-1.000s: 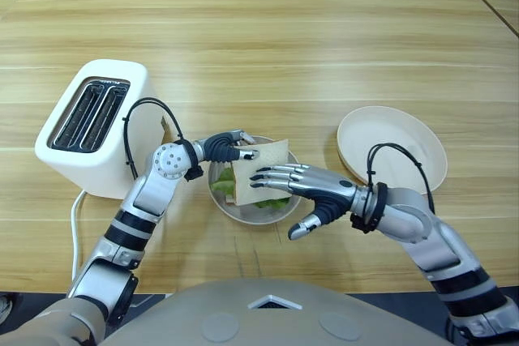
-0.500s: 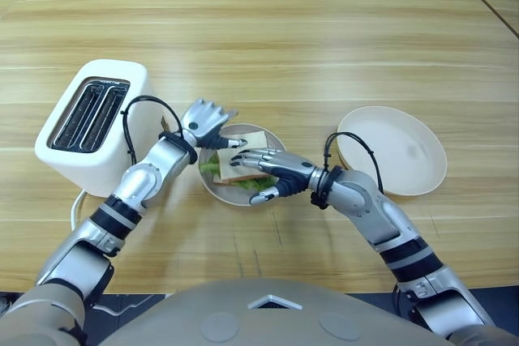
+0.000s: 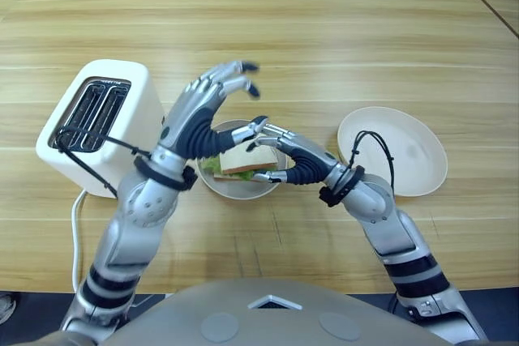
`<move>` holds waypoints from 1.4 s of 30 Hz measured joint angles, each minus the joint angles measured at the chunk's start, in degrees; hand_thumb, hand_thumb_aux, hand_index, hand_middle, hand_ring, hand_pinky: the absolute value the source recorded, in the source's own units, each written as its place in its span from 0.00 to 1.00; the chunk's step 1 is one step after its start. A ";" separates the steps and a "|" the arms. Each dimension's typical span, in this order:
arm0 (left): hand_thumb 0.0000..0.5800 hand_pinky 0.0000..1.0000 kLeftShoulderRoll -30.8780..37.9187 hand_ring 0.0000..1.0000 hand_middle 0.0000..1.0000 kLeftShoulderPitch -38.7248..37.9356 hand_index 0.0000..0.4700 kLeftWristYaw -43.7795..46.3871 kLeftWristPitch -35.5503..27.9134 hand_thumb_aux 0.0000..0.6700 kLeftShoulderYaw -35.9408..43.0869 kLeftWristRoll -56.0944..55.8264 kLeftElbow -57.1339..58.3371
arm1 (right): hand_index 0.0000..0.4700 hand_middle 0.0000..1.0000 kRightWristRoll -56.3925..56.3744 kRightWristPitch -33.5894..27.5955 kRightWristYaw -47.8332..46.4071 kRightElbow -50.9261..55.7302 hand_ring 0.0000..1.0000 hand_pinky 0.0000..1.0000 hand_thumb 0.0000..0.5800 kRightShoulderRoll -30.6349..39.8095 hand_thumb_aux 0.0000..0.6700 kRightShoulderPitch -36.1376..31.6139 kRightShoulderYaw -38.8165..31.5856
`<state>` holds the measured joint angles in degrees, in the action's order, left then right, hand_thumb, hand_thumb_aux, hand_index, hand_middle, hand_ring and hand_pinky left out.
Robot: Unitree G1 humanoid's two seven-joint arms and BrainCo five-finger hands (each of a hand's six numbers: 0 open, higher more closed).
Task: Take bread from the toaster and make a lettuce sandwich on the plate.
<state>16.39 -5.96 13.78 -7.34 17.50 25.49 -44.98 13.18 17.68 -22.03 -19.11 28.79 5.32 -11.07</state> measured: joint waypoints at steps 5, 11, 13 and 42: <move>1.00 1.00 10.96 1.00 1.00 -14.25 1.00 11.55 4.96 1.00 -1.49 -10.68 -0.35 | 1.00 1.00 -6.32 -1.38 -2.19 -8.16 1.00 1.00 1.00 0.50 1.00 8.75 1.83; 1.00 1.00 22.54 1.00 1.00 -23.64 1.00 17.57 10.61 1.00 1.06 -2.77 6.77 | 1.00 1.00 2.43 0.60 -6.89 -8.00 1.00 1.00 1.00 6.11 1.00 19.94 -4.84; 1.00 1.00 23.32 1.00 1.00 -23.20 1.00 17.75 10.66 1.00 2.71 2.71 9.50 | 1.00 1.00 5.94 1.24 -6.31 -5.88 1.00 1.00 1.00 6.10 1.00 20.49 -6.30; 0.00 1.00 1.49 1.00 1.00 20.05 0.00 -16.80 8.17 0.00 10.72 28.46 54.35 | 0.62 1.00 47.82 -14.83 23.87 28.57 1.00 1.00 0.86 -6.21 0.62 -16.09 -17.52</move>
<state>17.89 14.09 -3.03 0.83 28.21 53.95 9.37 61.01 2.86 1.84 9.46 22.58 -10.77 -28.60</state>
